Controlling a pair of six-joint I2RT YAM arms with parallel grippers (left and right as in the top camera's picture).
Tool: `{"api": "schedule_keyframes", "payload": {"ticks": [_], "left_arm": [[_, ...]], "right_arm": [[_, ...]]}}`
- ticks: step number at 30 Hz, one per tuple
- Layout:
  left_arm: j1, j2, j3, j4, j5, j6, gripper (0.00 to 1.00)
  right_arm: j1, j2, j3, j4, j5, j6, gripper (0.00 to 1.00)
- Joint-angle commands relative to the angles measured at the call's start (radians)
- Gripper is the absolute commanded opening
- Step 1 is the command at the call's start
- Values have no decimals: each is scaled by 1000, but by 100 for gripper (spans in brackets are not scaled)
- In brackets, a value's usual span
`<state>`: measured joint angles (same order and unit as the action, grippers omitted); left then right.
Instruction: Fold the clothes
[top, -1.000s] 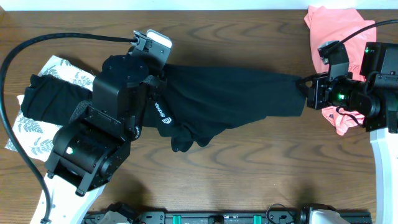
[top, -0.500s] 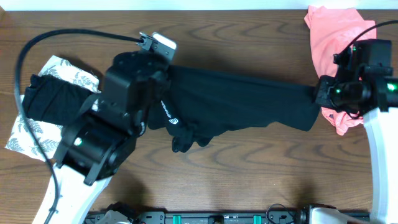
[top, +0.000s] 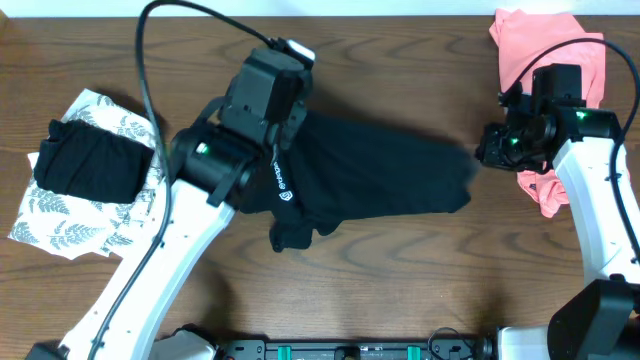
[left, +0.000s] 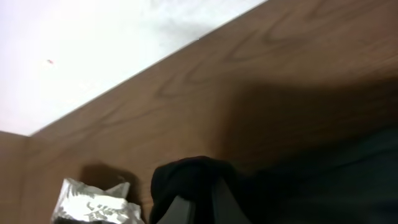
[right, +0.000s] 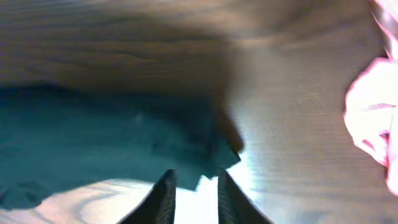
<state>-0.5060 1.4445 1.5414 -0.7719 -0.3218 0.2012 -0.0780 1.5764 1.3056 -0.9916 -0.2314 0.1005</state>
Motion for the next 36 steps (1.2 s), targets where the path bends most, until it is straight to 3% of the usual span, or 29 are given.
{"api": "schedule_keyframes", "payload": {"ticks": [1,4,7,16,27,36], "left_arm": [[19,3,-6,19,-7,-31,6],[19,2,-6,42,-7,-31,6],[19,1,-6,48,-8,-26,6],[19,2,-6,48,-7,-27,6],[18,1,-6,48,-7,-27,6],[18,2,-6,48,-7,-27,6]], "right_arm": [[10,-3,-3,6,-50,-54,30],[10,-3,-3,6,-50,-58,45],[13,-3,-20,19,-60,-58,52],[14,43,-202,237,-145,-10,53],[50,212,-302,542,-309,-1,45],[60,253,-302,598,-319,-1,43]]}}
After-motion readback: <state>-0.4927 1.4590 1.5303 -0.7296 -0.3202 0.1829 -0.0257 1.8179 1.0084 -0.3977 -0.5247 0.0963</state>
